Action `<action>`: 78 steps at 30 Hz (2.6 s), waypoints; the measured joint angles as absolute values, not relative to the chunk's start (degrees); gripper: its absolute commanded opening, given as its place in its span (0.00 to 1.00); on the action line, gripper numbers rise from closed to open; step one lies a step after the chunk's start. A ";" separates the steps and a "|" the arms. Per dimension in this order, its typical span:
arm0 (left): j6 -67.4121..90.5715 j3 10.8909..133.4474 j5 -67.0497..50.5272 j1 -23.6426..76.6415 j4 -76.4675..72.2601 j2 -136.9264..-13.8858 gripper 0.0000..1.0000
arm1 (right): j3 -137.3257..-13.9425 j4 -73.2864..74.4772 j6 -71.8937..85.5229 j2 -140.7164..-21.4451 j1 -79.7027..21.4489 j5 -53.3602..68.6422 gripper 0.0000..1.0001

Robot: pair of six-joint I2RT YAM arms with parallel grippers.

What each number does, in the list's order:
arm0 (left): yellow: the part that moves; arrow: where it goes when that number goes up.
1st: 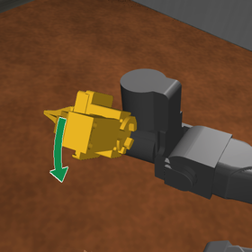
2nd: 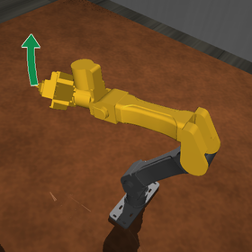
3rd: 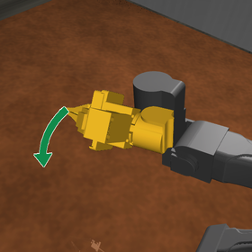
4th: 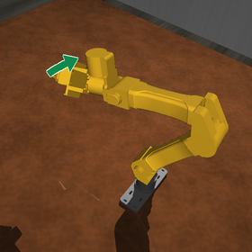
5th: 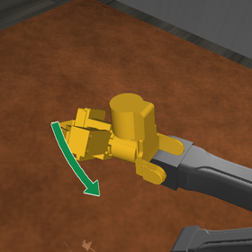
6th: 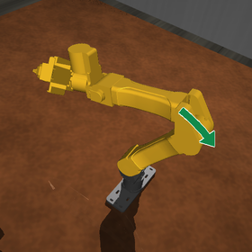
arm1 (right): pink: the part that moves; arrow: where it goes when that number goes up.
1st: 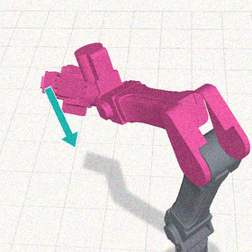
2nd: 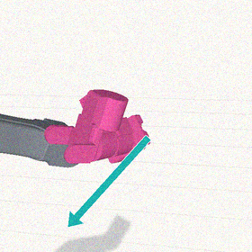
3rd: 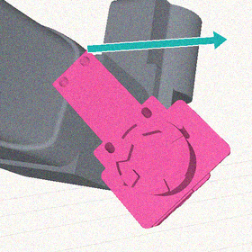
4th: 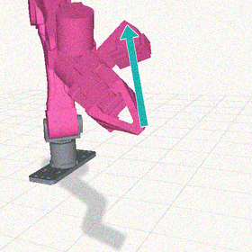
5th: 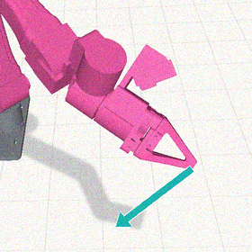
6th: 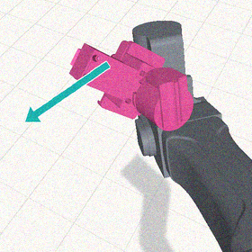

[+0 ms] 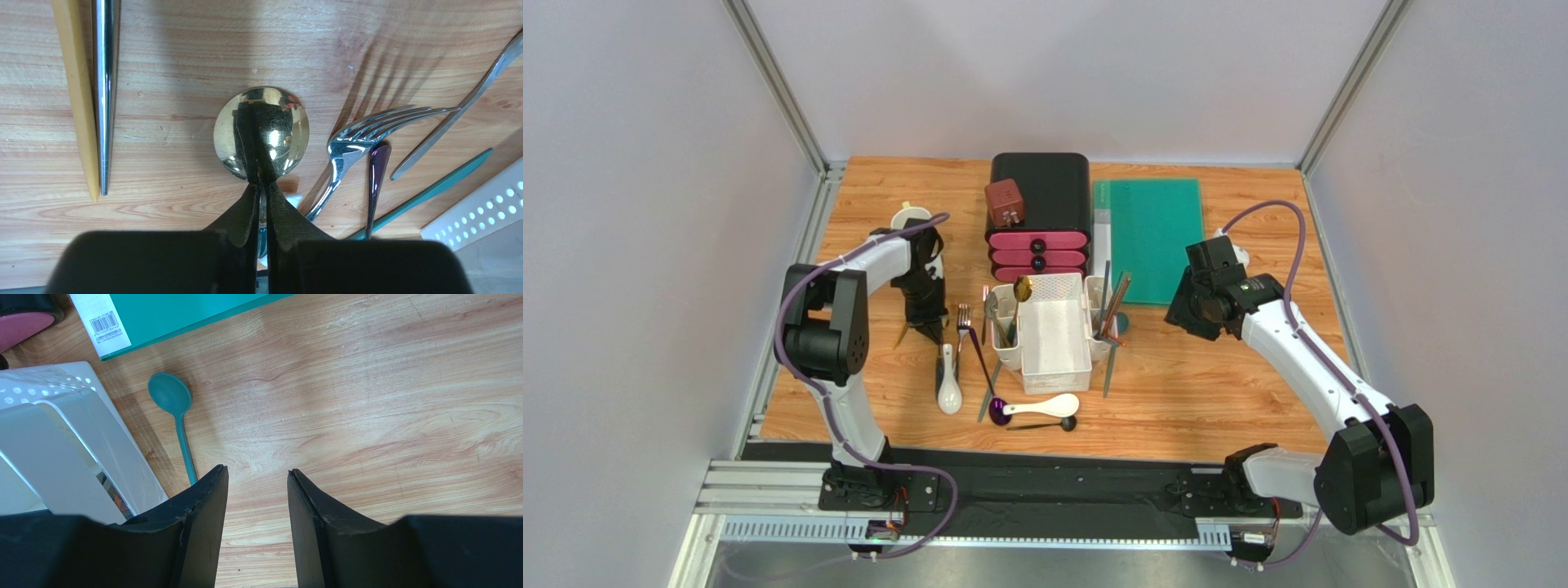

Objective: Sort the eating utensils into containers
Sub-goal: Pick up the spoon from the center of the board, then place the spoon in the storage box.

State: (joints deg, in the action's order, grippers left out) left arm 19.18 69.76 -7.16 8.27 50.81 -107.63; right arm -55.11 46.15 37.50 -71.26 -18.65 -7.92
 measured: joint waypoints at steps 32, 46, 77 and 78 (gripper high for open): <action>29.89 69.17 -13.63 10.83 41.06 -58.37 0.00 | -58.57 45.91 37.54 -76.69 -18.65 -4.89 0.43; 32.12 58.26 -3.57 24.51 24.58 -57.82 0.00 | -61.69 46.00 37.76 -79.40 -18.65 -2.46 0.43; 24.97 48.42 13.13 39.97 11.40 -57.93 0.00 | -60.75 46.28 37.67 -79.40 -18.65 0.21 0.42; 24.97 48.05 13.74 40.29 11.07 -58.02 0.00 | -60.75 46.33 37.65 -79.40 -18.65 0.27 0.42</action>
